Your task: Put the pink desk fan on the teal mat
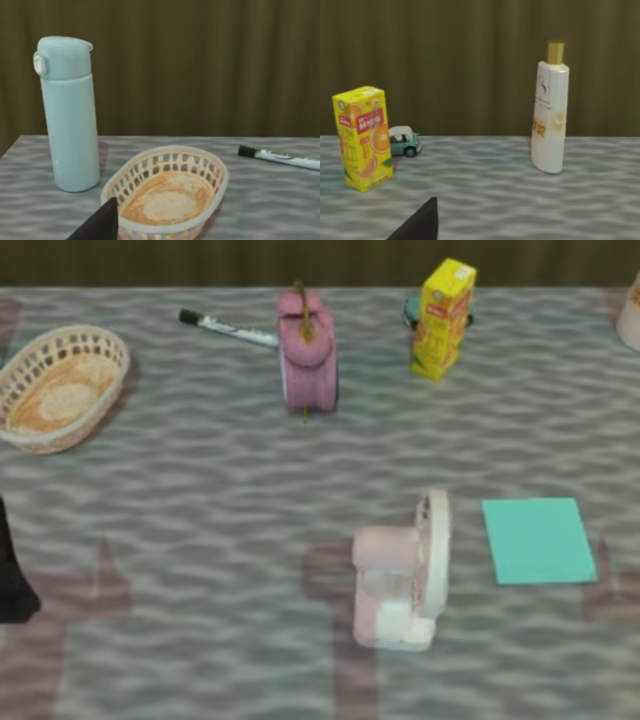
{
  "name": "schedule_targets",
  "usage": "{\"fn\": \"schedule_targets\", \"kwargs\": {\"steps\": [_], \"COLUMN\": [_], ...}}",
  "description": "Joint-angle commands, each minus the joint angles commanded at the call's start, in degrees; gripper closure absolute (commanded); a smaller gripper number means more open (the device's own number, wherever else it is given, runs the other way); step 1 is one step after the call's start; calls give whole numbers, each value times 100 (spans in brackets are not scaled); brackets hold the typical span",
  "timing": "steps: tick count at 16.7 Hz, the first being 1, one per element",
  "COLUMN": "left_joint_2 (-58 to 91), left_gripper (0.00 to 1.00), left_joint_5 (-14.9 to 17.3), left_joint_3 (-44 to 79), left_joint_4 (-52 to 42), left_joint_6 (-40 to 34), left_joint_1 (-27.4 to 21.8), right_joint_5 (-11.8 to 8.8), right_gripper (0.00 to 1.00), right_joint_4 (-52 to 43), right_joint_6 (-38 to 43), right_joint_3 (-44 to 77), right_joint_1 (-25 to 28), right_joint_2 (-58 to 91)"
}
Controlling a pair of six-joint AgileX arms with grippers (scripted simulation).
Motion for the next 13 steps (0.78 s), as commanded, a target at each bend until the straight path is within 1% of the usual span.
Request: {"fn": "schedule_targets", "kwargs": {"steps": [3,6,9,13], "left_joint_2": [0,0,0,0], "left_gripper": [0,0,0,0], "left_joint_5": [0,0,0,0], "left_joint_3": [0,0,0,0], "left_joint_4": [0,0,0,0], "left_joint_6": [0,0,0,0], "left_joint_1": [0,0,0,0], "right_joint_5": [-1,-1,10,24], "right_gripper": [0,0,0,0], "right_joint_4": [-55,-552,-1412,-2863], "right_joint_6": [27,277,736,1566], "right_joint_3": [55,574,1578,3470], "right_joint_1": [28,262,664,1368], "right_joint_2": [57,594,1666,3699]}}
